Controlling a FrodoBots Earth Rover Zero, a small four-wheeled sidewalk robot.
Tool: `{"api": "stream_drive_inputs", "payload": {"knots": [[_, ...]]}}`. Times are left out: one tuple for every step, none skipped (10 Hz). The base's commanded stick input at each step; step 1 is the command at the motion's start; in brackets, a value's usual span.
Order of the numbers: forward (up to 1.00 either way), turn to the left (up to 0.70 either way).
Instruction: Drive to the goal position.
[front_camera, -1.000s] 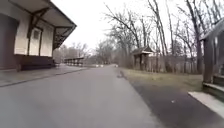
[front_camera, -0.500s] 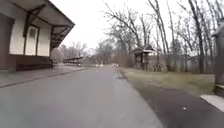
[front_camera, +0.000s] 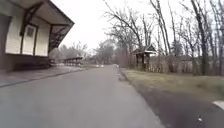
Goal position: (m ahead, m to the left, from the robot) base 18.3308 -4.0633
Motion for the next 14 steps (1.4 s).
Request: {"api": "stream_drive_inputs", "payload": {"knots": [[0.7,0.0],[0.7,0.0],[0.7,0.0],[0.7,0.0],[0.7,0.0],[0.7,0.0],[0.7,0.0],[0.7,0.0],[0.7,0.0],[0.7,0.0],[0.7,0.0],[0.7,0.0],[0.7,0.0],[0.7,0.0]]}}
